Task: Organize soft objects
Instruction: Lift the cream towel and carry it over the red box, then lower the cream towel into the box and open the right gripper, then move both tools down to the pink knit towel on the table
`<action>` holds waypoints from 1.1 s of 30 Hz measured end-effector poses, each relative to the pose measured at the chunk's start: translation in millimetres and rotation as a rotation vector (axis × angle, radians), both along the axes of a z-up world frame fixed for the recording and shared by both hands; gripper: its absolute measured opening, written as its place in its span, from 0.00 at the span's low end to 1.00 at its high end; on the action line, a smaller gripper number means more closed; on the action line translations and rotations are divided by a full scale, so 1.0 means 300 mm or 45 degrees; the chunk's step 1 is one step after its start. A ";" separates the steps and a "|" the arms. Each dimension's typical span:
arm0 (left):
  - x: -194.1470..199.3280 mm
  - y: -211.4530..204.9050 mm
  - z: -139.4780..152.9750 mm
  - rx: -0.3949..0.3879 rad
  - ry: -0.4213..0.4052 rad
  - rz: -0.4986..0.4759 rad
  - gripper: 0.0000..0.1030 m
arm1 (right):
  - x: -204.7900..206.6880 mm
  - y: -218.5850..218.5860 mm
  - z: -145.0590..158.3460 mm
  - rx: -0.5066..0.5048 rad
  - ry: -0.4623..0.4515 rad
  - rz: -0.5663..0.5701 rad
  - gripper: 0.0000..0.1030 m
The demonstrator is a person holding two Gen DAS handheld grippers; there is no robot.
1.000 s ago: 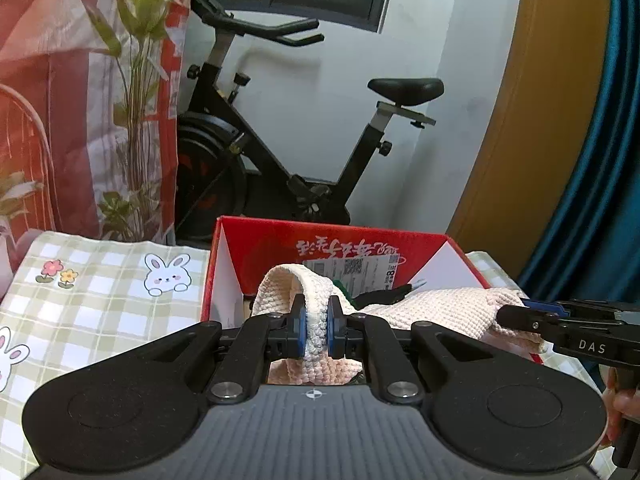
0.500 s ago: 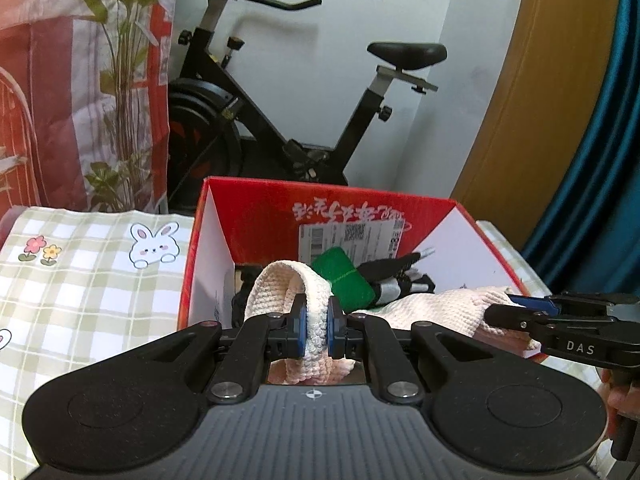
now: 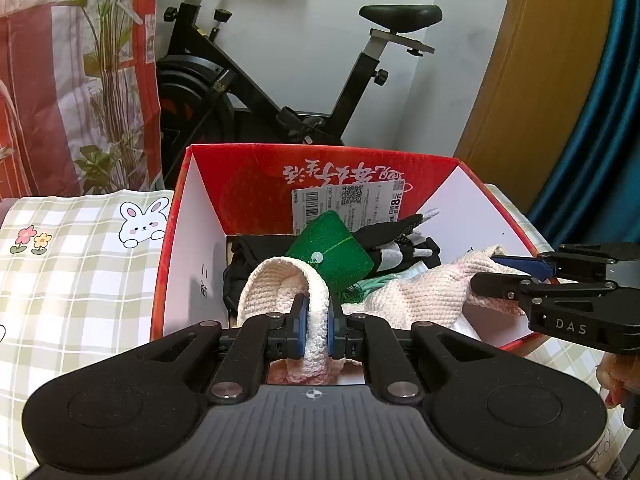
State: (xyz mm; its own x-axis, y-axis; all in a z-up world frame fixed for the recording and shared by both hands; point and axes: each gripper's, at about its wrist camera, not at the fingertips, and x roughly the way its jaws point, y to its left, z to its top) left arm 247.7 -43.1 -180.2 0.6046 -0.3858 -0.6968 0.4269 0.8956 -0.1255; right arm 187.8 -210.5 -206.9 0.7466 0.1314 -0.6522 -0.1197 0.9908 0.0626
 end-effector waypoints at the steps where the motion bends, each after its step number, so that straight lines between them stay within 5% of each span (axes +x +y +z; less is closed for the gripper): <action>1: 0.000 -0.001 0.000 0.000 0.001 0.000 0.10 | 0.000 0.003 0.005 -0.005 -0.003 0.009 0.22; 14: 0.019 -0.006 -0.001 -0.028 0.034 0.017 0.13 | 0.035 0.006 -0.002 0.006 0.032 -0.010 0.22; 16: 0.019 -0.004 0.005 -0.040 0.032 0.014 0.28 | 0.031 0.004 0.000 0.001 0.027 -0.019 0.26; 18: 0.014 -0.002 0.012 -0.060 0.031 0.009 0.55 | 0.025 0.002 0.006 0.004 0.014 -0.028 0.29; 23: -0.014 -0.020 0.038 -0.054 -0.007 -0.012 0.72 | -0.001 0.003 0.032 0.019 -0.019 -0.043 0.41; 25: -0.028 -0.020 0.054 -0.061 -0.026 -0.017 0.79 | -0.014 0.003 0.047 0.022 -0.042 -0.050 0.58; 27: -0.046 -0.017 0.072 -0.065 -0.054 -0.015 0.90 | -0.032 0.005 0.064 0.027 -0.067 -0.052 0.65; 33: -0.106 0.005 0.124 -0.074 -0.115 0.001 0.96 | -0.098 0.008 0.117 0.054 -0.128 -0.058 0.93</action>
State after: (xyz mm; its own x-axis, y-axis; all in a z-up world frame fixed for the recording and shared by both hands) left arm 215.9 -41.5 -142.9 0.6641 -0.4234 -0.6162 0.4379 0.8883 -0.1385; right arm 158.5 -208.2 -171.8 0.8140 0.1220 -0.5680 -0.0825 0.9921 0.0948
